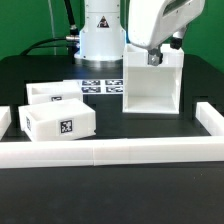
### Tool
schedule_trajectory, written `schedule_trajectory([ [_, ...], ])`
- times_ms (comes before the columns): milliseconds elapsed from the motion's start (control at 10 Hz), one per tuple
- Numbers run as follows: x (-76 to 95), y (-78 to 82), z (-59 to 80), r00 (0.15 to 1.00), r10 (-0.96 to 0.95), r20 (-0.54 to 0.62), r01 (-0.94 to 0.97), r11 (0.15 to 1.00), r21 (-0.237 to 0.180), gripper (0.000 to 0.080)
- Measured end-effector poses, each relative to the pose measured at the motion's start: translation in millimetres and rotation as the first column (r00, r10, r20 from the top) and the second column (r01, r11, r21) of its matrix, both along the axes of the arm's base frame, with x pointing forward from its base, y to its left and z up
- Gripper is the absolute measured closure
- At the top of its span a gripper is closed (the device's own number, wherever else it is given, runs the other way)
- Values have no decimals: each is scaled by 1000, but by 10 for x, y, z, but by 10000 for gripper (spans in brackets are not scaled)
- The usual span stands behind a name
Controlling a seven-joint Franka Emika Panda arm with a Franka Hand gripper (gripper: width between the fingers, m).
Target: Assemble drawer
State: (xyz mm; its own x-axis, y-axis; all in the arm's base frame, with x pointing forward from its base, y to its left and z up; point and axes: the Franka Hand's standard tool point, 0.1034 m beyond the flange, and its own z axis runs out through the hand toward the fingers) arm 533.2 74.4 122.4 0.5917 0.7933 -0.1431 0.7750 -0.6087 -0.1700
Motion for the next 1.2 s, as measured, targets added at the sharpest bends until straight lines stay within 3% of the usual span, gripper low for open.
schedule_trajectory([
  [600,-9,-7,15,1000,-10,0,10,1000,-4,150],
  [1000,-320,-26,255,957,-289,20,290,953,-84,150],
  [1200,-311,-26,219,922,-388,26,388,915,-107,150],
])
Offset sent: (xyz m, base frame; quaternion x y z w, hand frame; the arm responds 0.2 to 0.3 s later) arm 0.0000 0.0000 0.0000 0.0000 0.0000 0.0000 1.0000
